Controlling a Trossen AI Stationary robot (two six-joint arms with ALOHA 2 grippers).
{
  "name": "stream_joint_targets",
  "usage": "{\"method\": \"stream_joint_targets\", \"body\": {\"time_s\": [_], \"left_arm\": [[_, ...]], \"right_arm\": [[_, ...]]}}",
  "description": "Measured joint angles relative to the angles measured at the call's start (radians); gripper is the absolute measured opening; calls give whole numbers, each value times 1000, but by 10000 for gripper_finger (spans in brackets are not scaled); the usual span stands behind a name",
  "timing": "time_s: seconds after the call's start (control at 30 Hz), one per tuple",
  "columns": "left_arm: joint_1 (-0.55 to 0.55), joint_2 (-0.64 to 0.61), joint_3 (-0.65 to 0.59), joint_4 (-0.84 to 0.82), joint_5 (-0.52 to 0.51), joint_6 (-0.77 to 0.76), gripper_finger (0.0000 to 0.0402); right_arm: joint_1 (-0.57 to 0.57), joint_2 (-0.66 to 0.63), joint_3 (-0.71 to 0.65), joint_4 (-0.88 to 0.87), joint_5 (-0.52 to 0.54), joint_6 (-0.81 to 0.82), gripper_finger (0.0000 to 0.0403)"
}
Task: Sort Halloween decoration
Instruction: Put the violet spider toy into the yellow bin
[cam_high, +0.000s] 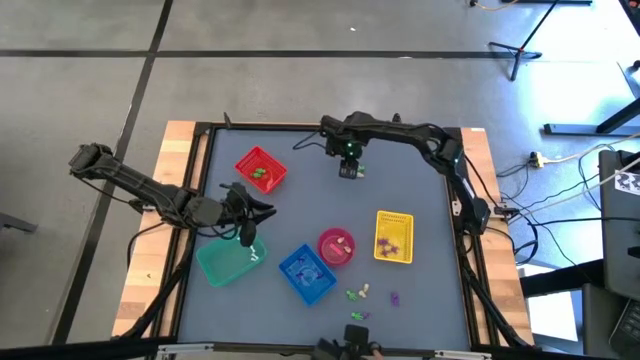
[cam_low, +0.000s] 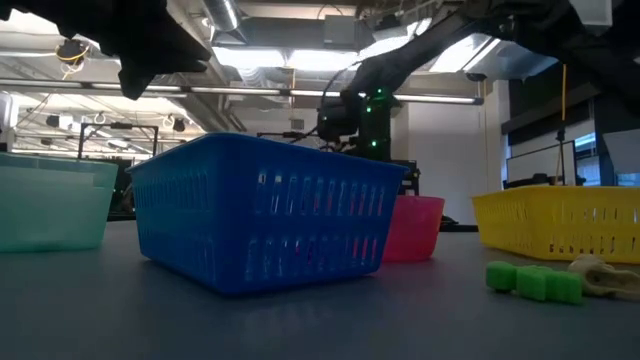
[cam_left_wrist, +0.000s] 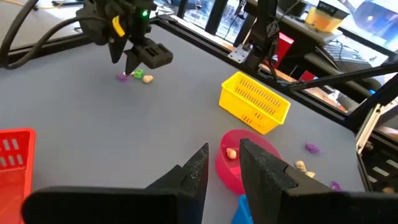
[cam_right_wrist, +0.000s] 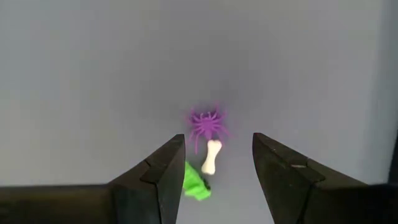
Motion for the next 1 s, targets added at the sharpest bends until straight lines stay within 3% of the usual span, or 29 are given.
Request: {"method": "stream_joint_targets", "body": {"time_s": [0.7,1.0], "left_arm": [[0,0,1,14,31,0,76],[0,0,1,14,33,1,76]], "right_arm": [[-2,69,5,36,9,-27,183],[0,76,4,32,-9,-28,105]]}}
